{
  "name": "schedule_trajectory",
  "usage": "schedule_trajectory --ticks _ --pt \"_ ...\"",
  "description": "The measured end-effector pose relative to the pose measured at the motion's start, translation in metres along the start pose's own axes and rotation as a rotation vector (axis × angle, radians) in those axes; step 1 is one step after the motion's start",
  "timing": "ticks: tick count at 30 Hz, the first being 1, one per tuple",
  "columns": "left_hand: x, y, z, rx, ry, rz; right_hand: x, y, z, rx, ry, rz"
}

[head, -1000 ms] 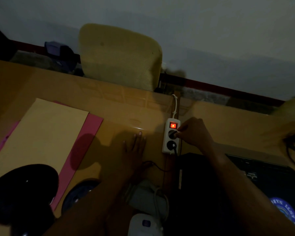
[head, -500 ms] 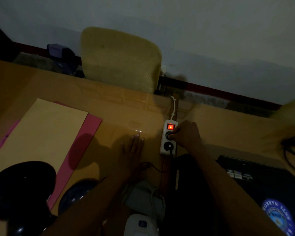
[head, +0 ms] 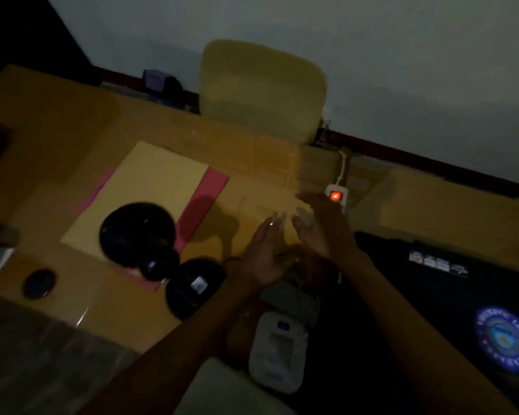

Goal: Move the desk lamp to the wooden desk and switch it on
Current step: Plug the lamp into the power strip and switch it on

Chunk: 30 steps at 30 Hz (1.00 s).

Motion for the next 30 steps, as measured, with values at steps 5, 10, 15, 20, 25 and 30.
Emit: schedule_trajectory --ticks 5,10,15,20,25,30 --pt "0.083 -0.023 -0.018 0.066 -0.051 0.139 0.044 0.087 -0.062 -0.253 -0.047 -0.340" --pt "0.184 -0.065 -0.047 -0.111 0.117 0.236 0.079 0.144 -0.086 -0.211 -0.050 -0.499" --pt "0.219 -0.095 -0.102 -0.165 -0.059 0.312 0.105 0.192 -0.097 0.175 -0.251 -0.683" --pt "0.184 -0.084 -0.152 -0.181 -0.316 0.135 0.106 0.203 -0.089 0.320 -0.327 -0.633" --pt "0.157 -0.061 -0.168 -0.108 -0.401 0.030 0.103 0.201 -0.088 0.279 -0.318 -0.639" --pt "0.168 -0.063 -0.169 -0.089 -0.368 0.088 0.114 0.210 -0.094 0.250 -0.322 -0.614"
Point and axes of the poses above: each hand's wrist, its own x-axis away from the middle knuckle, its own y-axis out of the palm, z = x × y, the point moved 9 cm from there along -x, towards the middle knuckle, and after that the axes turned 3 degrees about -x, right-handed, at the moved point
